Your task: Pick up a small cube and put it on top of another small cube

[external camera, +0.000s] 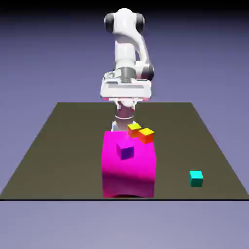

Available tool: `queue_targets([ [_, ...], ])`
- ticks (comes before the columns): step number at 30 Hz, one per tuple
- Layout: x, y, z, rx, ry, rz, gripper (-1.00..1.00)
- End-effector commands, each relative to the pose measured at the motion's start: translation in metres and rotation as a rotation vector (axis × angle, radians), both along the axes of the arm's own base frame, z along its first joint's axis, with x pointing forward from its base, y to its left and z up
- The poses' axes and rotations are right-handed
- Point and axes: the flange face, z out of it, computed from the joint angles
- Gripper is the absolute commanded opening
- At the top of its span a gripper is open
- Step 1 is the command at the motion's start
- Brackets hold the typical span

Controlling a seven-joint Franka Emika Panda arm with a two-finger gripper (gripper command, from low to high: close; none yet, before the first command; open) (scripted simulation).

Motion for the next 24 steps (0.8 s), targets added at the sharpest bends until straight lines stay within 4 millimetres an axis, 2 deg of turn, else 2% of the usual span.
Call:
queue_targets([
  [1,0.008,0.010,-0.006,-0.025,0.030,0.046,0.00],
  [7,0.049,0.079,-0.046,-0.175,0.202,0.329,0.00],
  [13,0.072,0.156,-0.100,-0.323,0.360,0.627,0.00],
  [19,0.075,0.236,-0.164,-0.466,0.506,0.934,0.00],
  [24,0.060,0.300,-0.225,-0.582,0.621,1.194,0.00],
])
